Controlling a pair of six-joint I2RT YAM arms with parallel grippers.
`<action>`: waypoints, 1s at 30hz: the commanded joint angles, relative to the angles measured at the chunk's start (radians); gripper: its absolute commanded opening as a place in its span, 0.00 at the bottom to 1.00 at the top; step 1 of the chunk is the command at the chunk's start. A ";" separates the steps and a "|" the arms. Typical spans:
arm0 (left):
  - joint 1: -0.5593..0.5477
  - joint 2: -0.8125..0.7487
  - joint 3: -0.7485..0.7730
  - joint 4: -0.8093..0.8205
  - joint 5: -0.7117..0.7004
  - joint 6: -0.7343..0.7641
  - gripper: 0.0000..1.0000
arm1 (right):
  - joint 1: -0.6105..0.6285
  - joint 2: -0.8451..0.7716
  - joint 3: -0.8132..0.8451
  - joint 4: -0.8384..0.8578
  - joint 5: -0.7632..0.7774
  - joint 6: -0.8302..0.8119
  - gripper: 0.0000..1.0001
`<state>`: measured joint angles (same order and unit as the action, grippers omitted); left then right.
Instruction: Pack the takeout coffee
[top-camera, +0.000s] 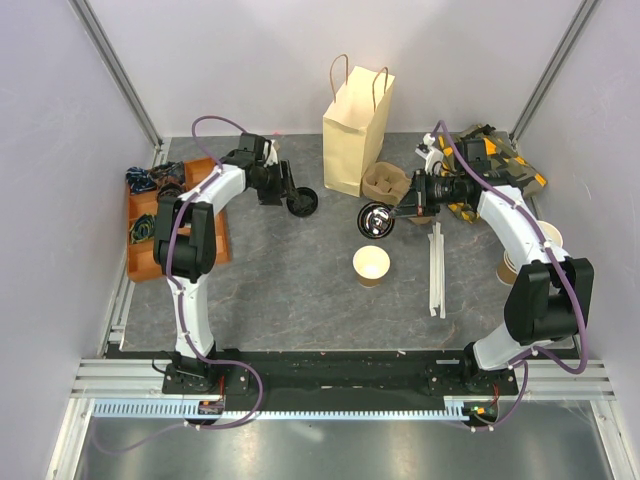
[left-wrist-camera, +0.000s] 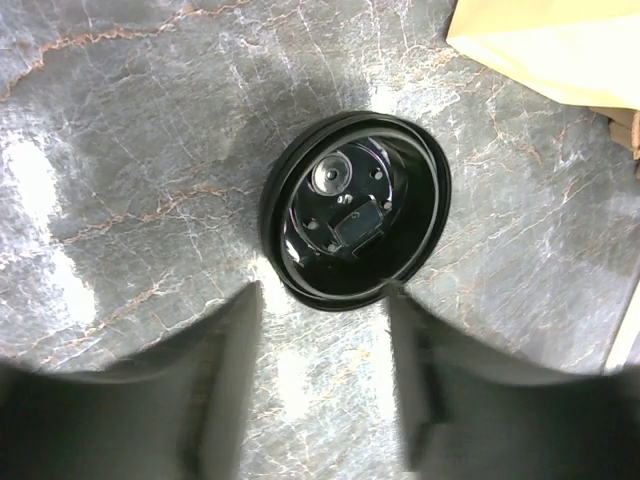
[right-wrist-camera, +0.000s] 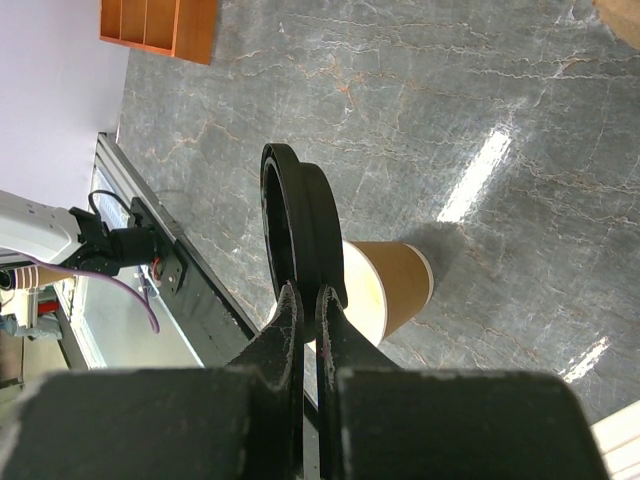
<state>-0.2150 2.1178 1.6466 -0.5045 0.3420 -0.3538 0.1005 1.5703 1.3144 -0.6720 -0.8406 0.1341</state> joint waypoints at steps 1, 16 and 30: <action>0.012 -0.079 0.028 -0.003 0.023 0.015 0.76 | -0.005 0.010 0.063 -0.005 -0.040 -0.014 0.00; 0.014 -0.997 -0.528 0.441 0.308 0.439 1.00 | -0.007 -0.070 -0.030 -0.173 -0.394 -0.123 0.00; -0.675 -1.274 -0.825 0.308 0.127 1.625 0.83 | 0.007 -0.182 -0.294 -0.086 -0.615 0.005 0.00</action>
<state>-0.8310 0.8013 0.7826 -0.2131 0.5739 0.9142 0.0963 1.4792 1.1130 -0.8852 -1.3552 0.0307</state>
